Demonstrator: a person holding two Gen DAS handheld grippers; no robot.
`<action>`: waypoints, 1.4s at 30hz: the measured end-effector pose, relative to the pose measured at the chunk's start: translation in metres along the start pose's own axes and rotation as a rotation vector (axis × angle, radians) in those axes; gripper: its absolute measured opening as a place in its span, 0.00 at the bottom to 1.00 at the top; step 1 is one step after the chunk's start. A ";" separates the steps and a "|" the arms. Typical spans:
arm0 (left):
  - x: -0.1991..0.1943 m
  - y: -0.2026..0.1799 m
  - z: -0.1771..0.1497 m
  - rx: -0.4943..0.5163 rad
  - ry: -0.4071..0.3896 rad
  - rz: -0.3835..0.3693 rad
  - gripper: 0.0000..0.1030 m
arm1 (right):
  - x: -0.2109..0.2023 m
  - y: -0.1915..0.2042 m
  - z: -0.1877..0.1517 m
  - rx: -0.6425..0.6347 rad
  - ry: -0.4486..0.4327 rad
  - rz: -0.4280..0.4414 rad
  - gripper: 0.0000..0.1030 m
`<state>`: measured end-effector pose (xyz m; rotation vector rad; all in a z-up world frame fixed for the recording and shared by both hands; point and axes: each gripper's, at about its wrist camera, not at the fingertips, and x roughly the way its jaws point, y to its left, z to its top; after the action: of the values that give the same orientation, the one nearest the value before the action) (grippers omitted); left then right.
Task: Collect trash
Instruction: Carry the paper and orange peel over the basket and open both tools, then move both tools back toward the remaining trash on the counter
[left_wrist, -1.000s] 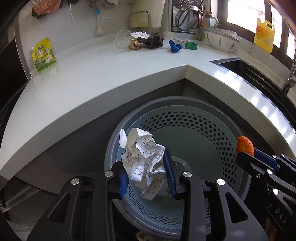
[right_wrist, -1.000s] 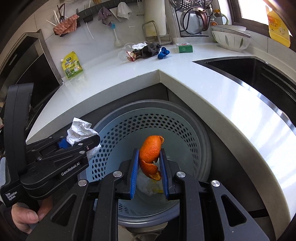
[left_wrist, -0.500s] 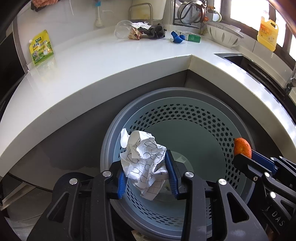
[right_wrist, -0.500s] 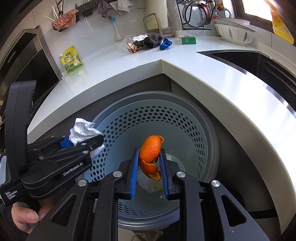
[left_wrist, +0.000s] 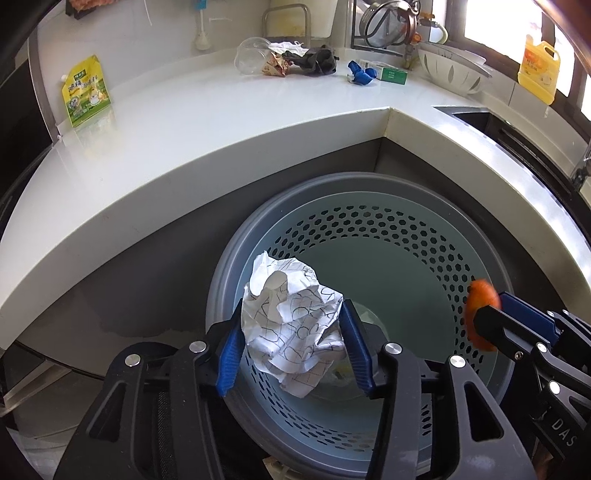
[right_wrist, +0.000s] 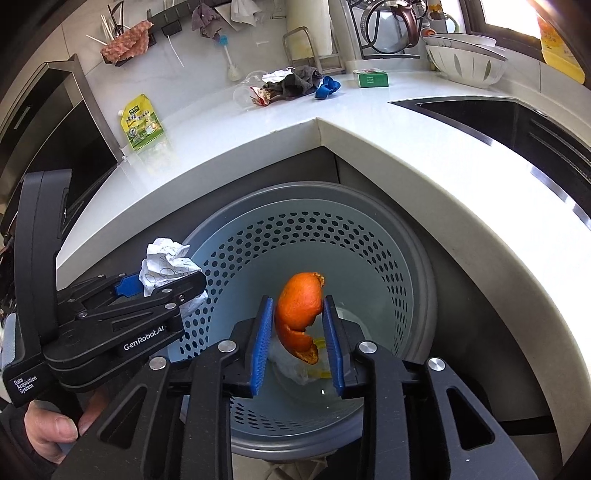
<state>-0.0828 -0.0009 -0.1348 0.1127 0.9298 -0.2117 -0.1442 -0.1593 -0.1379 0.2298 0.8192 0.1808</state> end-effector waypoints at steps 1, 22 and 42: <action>0.000 0.000 0.000 -0.001 0.000 0.002 0.51 | -0.002 0.000 0.000 0.004 -0.008 -0.001 0.45; -0.004 0.004 -0.002 -0.017 -0.006 0.007 0.68 | -0.006 -0.003 0.001 0.022 -0.024 -0.001 0.48; -0.008 0.010 0.002 -0.033 -0.033 0.013 0.81 | -0.010 -0.009 0.006 0.053 -0.049 0.001 0.57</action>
<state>-0.0833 0.0097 -0.1267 0.0843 0.8987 -0.1858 -0.1459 -0.1715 -0.1295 0.2837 0.7754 0.1543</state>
